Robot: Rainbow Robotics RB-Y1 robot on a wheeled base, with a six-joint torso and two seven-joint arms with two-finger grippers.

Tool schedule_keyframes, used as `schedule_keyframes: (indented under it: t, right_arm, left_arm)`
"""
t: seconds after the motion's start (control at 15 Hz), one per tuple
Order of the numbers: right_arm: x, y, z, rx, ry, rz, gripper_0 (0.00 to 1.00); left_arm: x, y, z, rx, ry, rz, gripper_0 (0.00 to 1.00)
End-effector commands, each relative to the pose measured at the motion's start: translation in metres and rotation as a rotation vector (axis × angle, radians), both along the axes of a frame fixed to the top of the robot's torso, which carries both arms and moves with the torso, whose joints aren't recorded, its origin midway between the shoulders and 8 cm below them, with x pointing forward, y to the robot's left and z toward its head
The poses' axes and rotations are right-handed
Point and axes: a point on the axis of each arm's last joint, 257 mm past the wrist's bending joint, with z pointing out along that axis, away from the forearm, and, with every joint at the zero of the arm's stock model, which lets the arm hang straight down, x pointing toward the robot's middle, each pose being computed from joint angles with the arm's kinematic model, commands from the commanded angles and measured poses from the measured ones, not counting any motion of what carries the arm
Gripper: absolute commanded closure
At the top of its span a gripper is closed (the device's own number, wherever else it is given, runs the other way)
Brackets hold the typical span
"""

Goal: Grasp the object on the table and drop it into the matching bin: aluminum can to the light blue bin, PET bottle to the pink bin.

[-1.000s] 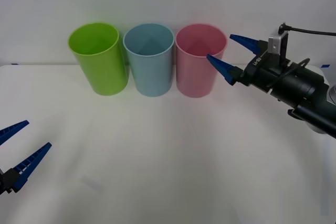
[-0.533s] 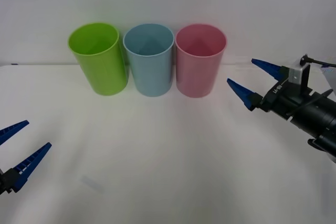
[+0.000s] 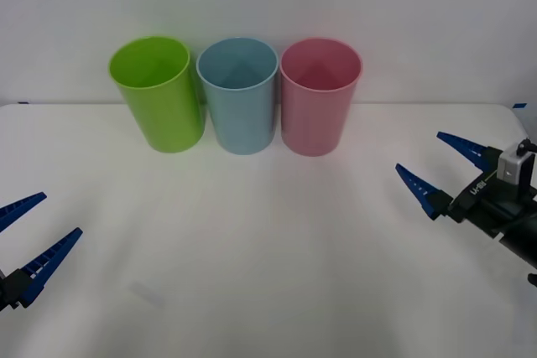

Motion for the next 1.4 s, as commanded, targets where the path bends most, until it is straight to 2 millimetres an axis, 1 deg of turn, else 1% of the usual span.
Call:
schedule_keyframes:
  t: [0.07,0.27,0.67,0.87,1.07,1.4]
  right_arm:
    - [-0.023,-0.012,-0.006,0.004,0.001,0.015,0.0]
    - [-0.046,-0.026,-0.014,0.002,0.01,0.023,0.0]
    - [-0.094,-0.062,-0.035,0.018,0.062,-0.017,0.0]
    - [-0.109,-0.069,-0.041,0.034,0.079,-0.029,0.0]
    - [-0.118,-0.073,-0.045,0.036,0.088,-0.037,0.0]
    - [-0.119,-0.074,-0.046,0.03,0.09,-0.038,0.0]
  left_arm:
    - [0.0,0.0,0.0,0.0,0.0,0.0,0.0]
    - [0.0,0.0,0.0,0.0,0.0,0.0,0.0]
    - [0.0,0.0,0.0,0.0,0.0,0.0,0.0]
    - [0.0,0.0,0.0,0.0,0.0,0.0,0.0]
    - [0.0,0.0,0.0,0.0,0.0,0.0,0.0]
    - [0.0,0.0,0.0,0.0,0.0,0.0,0.0]
